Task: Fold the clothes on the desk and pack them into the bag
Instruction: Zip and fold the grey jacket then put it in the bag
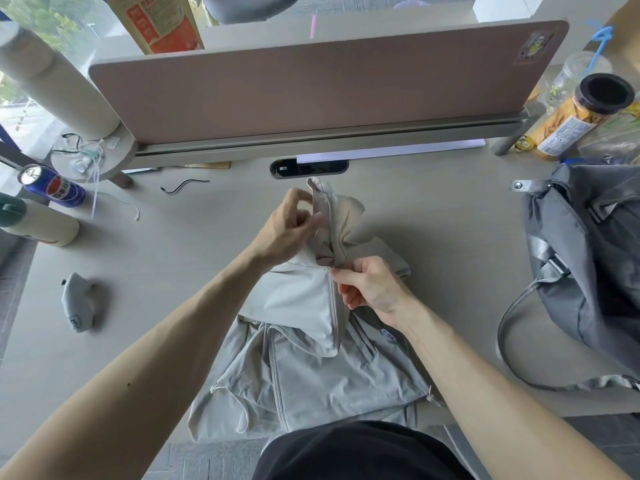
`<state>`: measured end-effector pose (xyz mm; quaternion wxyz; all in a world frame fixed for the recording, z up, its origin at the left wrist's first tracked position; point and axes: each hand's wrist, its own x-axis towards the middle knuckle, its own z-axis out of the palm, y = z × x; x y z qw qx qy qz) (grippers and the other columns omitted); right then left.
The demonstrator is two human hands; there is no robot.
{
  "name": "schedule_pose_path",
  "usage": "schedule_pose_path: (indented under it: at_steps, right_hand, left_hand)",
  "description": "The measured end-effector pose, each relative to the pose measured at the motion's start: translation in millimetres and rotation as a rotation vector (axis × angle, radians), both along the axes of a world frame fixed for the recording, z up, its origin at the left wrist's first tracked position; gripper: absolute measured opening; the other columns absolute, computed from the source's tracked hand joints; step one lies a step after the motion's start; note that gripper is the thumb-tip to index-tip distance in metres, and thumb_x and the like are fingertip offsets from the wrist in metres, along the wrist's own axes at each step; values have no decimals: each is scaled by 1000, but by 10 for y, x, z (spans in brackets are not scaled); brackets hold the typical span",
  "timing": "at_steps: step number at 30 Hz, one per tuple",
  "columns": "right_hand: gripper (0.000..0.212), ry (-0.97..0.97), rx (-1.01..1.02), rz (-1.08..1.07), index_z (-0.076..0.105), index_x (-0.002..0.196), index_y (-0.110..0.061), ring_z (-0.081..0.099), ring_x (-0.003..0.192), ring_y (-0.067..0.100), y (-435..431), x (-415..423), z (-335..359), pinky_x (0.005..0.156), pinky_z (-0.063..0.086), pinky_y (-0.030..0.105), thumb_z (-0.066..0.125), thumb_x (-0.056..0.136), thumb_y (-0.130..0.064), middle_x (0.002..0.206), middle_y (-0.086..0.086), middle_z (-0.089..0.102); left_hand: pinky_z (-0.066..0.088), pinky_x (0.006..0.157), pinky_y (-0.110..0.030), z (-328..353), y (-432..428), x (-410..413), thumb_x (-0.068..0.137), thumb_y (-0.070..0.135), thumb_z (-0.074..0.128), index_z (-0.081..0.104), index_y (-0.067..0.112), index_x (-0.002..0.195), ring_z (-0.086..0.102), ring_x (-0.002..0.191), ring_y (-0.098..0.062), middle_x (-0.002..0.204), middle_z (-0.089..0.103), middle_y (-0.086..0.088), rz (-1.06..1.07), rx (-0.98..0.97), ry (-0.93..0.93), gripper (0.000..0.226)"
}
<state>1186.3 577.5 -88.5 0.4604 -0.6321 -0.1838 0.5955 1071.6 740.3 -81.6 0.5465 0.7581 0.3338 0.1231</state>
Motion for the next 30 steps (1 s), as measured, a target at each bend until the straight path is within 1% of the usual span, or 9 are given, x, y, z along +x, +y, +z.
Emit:
schedule_pose_path:
  at_steps: [2, 4, 6, 10, 15, 19, 26, 28, 30]
  right_hand:
    - [27, -7, -15, 5, 59, 64, -7, 52, 49, 16, 13, 1, -6, 47, 39, 27, 69, 88, -13, 58, 6, 57]
    - [28, -3, -40, 0, 58, 64, -8, 52, 49, 15, 8, 16, -14, 47, 39, 27, 69, 89, -14, 57, 5, 57]
    - [27, 9, -51, -13, 58, 66, -8, 50, 50, 15, 6, 32, -30, 47, 38, 26, 69, 89, -14, 57, 4, 56]
    - [25, -34, -70, 21, 58, 68, -9, 48, 50, 14, 11, 24, -65, 47, 37, 25, 69, 89, -15, 59, 4, 54]
    - [28, 3, -63, 4, 57, 63, -14, 49, 51, 15, 12, 70, -79, 49, 38, 26, 68, 88, -19, 58, 3, 52]
    - [19, -22, -67, 42, 62, 75, -9, 50, 52, 12, 46, 69, -64, 51, 40, 25, 68, 90, -20, 59, 1, 52]
    - [9, 152, 6, -56, 66, 88, -7, 59, 64, 19, -45, 48, -159, 62, 49, 31, 59, 86, -2, 68, 6, 60]
    - [15, 12, -30, -159, 66, 83, -9, 59, 62, 21, -52, 43, -215, 58, 50, 31, 56, 85, 2, 65, 3, 61]
    - [8, -320, -28, -235, 66, 76, -21, 59, 61, 16, 6, 111, -297, 58, 51, 31, 65, 81, -15, 63, -4, 62]
  left_hand:
    - [46, 62, -33, -33, -19, -37, 95, 30, 61, 39, 13, 119, 55, 71, -13, 97, 66, -13, -45, 230, 23, 37]
    - [41, 78, -38, -73, -47, -94, 89, 40, 63, 47, 16, 119, 54, 97, -15, 114, 58, -5, 28, 593, 66, 42]
    - [35, 79, -37, -64, -116, -155, 87, 43, 66, 60, 20, 105, 51, 97, -17, 108, 56, -2, -15, 789, 52, 30]
    - [50, 66, -33, -129, -375, -211, 91, 25, 70, 72, 15, 96, 61, 70, -11, 84, 67, 3, -329, 705, -40, 11]
    - [52, 67, -17, -180, -359, -234, 84, 12, 76, 72, 14, 105, 64, 71, -8, 89, 72, 2, -380, 595, 5, 21]
    - [54, 63, -22, -205, -458, -220, 83, 24, 81, 74, 9, 96, 66, 65, -11, 79, 71, 0, -312, 585, -24, 21]
    - [50, 63, -17, -274, -476, -210, 83, 13, 78, 77, 10, 86, 66, 64, -9, 74, 74, 0, -163, 522, -13, 4]
    - [49, 62, -21, -299, -480, -217, 81, 8, 78, 76, 10, 82, 63, 64, -7, 72, 73, 1, -142, 508, -9, 3]
    - [48, 61, -17, -310, -510, -226, 81, 7, 78, 75, 8, 79, 63, 64, -8, 71, 73, 0, -176, 517, -26, 4]
